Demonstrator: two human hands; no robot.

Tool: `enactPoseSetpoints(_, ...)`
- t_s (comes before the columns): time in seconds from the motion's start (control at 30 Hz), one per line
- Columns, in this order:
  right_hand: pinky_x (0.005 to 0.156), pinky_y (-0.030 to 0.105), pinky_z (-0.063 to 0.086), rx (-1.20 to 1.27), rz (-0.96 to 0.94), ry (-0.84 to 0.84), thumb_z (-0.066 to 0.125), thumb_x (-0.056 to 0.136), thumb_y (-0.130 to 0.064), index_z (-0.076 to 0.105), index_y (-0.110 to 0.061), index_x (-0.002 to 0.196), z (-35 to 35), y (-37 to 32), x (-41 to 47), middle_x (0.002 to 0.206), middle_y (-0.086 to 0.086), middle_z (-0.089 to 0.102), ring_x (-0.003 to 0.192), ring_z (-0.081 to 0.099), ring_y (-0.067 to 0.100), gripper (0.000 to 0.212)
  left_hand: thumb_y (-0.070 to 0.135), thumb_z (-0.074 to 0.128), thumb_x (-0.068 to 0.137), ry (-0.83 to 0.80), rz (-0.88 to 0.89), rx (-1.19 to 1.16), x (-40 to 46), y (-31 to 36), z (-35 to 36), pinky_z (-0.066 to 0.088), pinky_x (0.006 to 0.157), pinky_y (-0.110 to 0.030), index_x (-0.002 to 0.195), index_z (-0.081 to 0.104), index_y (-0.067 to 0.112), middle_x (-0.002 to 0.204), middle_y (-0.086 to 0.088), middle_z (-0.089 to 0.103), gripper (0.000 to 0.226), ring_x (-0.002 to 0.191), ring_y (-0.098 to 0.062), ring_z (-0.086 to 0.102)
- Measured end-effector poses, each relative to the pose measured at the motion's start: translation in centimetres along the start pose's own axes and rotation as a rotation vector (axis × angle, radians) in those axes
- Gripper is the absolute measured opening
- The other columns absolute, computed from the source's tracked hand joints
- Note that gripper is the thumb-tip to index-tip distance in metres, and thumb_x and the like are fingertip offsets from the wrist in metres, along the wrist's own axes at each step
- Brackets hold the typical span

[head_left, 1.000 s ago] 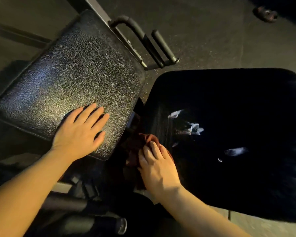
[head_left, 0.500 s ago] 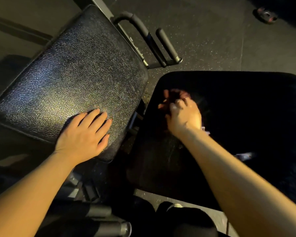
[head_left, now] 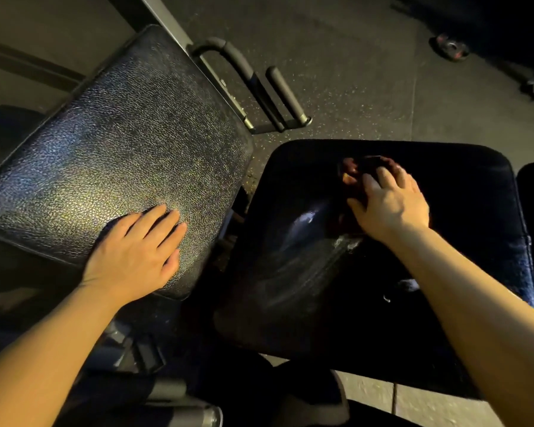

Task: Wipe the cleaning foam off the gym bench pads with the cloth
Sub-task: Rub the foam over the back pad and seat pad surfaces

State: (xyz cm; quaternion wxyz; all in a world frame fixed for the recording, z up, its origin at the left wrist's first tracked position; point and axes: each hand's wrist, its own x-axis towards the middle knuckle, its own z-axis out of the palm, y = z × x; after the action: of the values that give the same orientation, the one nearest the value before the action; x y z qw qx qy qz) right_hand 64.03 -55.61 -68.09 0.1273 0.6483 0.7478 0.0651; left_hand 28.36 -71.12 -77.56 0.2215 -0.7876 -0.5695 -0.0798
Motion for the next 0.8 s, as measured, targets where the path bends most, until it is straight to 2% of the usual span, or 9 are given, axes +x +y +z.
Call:
enactPoseSetpoints(0.07, 0.116, 0.04, 0.018, 0.024, 0.003, 0.022, 0.042, 0.09, -0.052, 0.049, -0.021, 0.134, 1.2, -2.7, 1.3, 0.146, 0.003, 0.039, 0.141, 0.018, 0.028, 0.054, 0.028, 0.043, 0.092, 0.004, 0.007, 0.008, 0.1, -0.1, 0.1, 0.043, 0.09, -0.044, 0.121, 0.066, 0.008, 0.128, -0.012, 0.063, 0.042, 0.118, -0.033, 0.058)
enactPoseSetpoints(0.13, 0.116, 0.036, 0.02, 0.116, -0.137, 0.06, 0.043, 0.086, -0.049, 0.054, -0.025, 0.131, 2.8, -6.8, 0.4, 0.144, -0.004, 0.044, 0.14, 0.025, 0.022, 0.052, 0.028, 0.042, 0.092, 0.011, 0.012, 0.01, -0.1, -0.1, 0.2, 0.042, 0.09, -0.043, 0.121, 0.065, 0.008, 0.128, -0.012, 0.063, 0.042, 0.117, -0.033, 0.059)
enactPoseSetpoints(0.23, 0.113, 0.043, 0.029, 0.261, -0.356, 0.008, 0.045, 0.085, -0.043, 0.058, -0.016, 0.13, 4.9, -13.1, -4.5, 0.139, 0.005, 0.052, 0.137, 0.034, 0.03, 0.054, 0.028, 0.042, 0.093, 0.022, 0.023, 0.013, -0.1, -0.1, 0.2, 0.044, 0.09, -0.044, 0.121, 0.065, 0.008, 0.128, -0.012, 0.063, 0.042, 0.117, -0.034, 0.059)
enactPoseSetpoints(0.37, 0.116, 0.039, 0.016, 0.241, -0.547, -0.06, 0.048, 0.09, -0.046, 0.052, -0.016, 0.134, 5.1, -13.7, -8.3, 0.144, 0.005, 0.045, 0.14, 0.027, 0.029, 0.054, 0.027, 0.043, 0.092, 0.034, 0.027, -0.006, -0.1, -0.1, 0.1, 0.044, 0.089, -0.044, 0.12, 0.066, 0.008, 0.127, -0.013, 0.063, 0.041, 0.116, -0.034, 0.059)
enactPoseSetpoints(0.43, 0.112, 0.034, 0.021, 0.246, -0.498, -0.02, 0.047, 0.09, -0.048, 0.052, -0.023, 0.132, 4.2, -10.4, -6.2, 0.142, -0.002, 0.046, 0.138, 0.031, 0.024, 0.05, 0.027, 0.043, 0.092, 0.044, 0.022, -0.017, -0.1, -0.1, 0.0, 0.045, 0.089, -0.044, 0.119, 0.067, 0.008, 0.126, -0.012, 0.063, 0.041, 0.116, -0.034, 0.059)
enactPoseSetpoints(0.5, 0.109, 0.034, 0.025, 0.166, -0.329, 0.07, 0.04, 0.088, -0.05, 0.055, -0.025, 0.127, 2.9, -5.9, -3.6, 0.137, -0.004, 0.05, 0.133, 0.036, 0.021, 0.049, 0.026, 0.042, 0.091, 0.053, 0.015, -0.032, -0.1, -0.1, 0.0, 0.045, 0.088, -0.044, 0.118, 0.067, 0.008, 0.125, -0.012, 0.064, 0.041, 0.115, -0.033, 0.06)
enactPoseSetpoints(0.63, 0.117, 0.043, 0.015, -0.032, -0.042, 0.013, 0.041, 0.095, -0.047, 0.049, -0.025, 0.135, 0.1, 0.9, -1.5, 0.146, 0.002, 0.041, 0.142, 0.023, 0.026, 0.046, 0.025, 0.042, 0.091, 0.068, 0.015, -0.033, 0.0, 0.0, 0.0, 0.046, 0.088, -0.044, 0.116, 0.068, 0.007, 0.124, -0.013, 0.065, 0.04, 0.115, -0.034, 0.06)
enactPoseSetpoints(0.7, 0.116, 0.041, 0.02, -0.006, -0.03, 0.041, 0.044, 0.095, -0.044, 0.051, -0.024, 0.133, 0.5, -0.1, -1.9, 0.146, 0.004, 0.042, 0.141, 0.022, 0.027, 0.044, 0.025, 0.042, 0.091, 0.075, 0.015, -0.031, 0.0, 0.0, 0.0, 0.045, 0.087, -0.044, 0.115, 0.068, 0.007, 0.123, -0.013, 0.065, 0.04, 0.114, -0.034, 0.06)
enactPoseSetpoints(0.8, 0.113, 0.036, 0.026, 0.187, -0.238, 0.095, 0.05, 0.086, -0.037, 0.058, -0.032, 0.127, 2.7, -5.9, -4.5, 0.139, -0.01, 0.048, 0.136, 0.032, 0.014, 0.042, 0.024, 0.042, 0.091, 0.075, 0.015, -0.037, 0.0, 0.0, 0.1, 0.046, 0.087, -0.044, 0.115, 0.069, 0.007, 0.123, -0.014, 0.065, 0.04, 0.114, -0.035, 0.06)
